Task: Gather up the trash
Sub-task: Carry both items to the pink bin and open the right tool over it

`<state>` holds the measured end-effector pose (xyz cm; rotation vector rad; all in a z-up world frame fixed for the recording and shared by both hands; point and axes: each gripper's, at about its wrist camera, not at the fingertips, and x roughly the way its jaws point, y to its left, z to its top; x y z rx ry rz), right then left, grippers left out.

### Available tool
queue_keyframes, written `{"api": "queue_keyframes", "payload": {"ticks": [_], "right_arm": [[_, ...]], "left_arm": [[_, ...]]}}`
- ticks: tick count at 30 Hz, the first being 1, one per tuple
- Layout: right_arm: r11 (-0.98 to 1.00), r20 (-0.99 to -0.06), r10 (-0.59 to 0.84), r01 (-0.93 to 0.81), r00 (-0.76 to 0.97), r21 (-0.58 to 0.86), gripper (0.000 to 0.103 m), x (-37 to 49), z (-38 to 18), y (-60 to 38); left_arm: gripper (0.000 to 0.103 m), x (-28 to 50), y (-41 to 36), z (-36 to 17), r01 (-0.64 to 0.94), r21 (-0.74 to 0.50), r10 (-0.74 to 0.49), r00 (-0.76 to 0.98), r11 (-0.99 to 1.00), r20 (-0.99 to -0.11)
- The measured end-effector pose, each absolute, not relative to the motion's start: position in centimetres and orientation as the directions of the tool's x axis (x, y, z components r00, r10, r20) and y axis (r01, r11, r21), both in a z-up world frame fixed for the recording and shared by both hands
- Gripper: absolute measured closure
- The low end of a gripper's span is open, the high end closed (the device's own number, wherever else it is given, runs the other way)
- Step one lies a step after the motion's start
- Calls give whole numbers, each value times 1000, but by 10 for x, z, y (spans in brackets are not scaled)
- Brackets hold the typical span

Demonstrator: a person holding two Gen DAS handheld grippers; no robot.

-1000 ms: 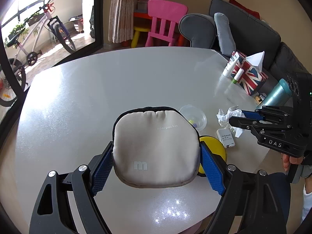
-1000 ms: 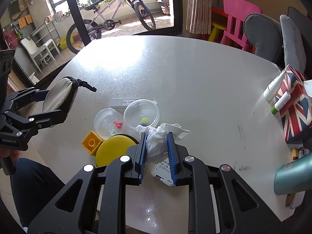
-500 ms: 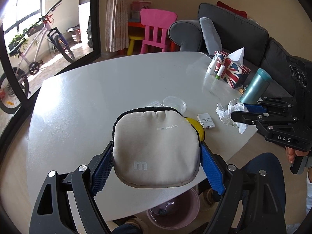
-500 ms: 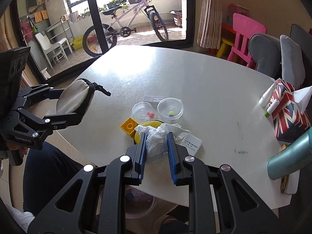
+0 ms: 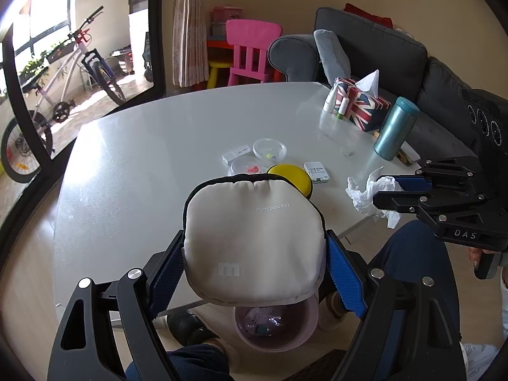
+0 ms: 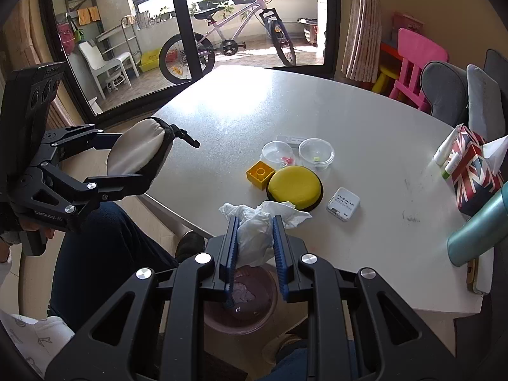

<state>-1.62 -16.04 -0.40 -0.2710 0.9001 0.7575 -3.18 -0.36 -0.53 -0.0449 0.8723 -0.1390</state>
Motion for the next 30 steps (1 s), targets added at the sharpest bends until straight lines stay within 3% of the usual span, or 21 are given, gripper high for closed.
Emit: {"api": "queue_keyframes", "payload": {"ticks": [24, 27, 29, 30], "right_arm": [[650, -841, 492, -738, 226, 182, 79, -48, -54, -143], [650, -839, 495, -737, 227, 184, 54, -48, -53, -144], [654, -834, 499, -733, 234, 186, 29, -46, -52, -146], [657, -833, 499, -731, 238, 185, 25, -45, -51, -146]], "left_arm": [[23, -58, -5, -31, 86, -158, -178, 591, 984, -787], [23, -57, -6, -30, 90, -157, -179, 592, 984, -786], [23, -57, -6, -30, 92, -157, -181, 593, 983, -785], [23, -57, -6, -30, 92, -158, -182, 593, 983, -785]]}}
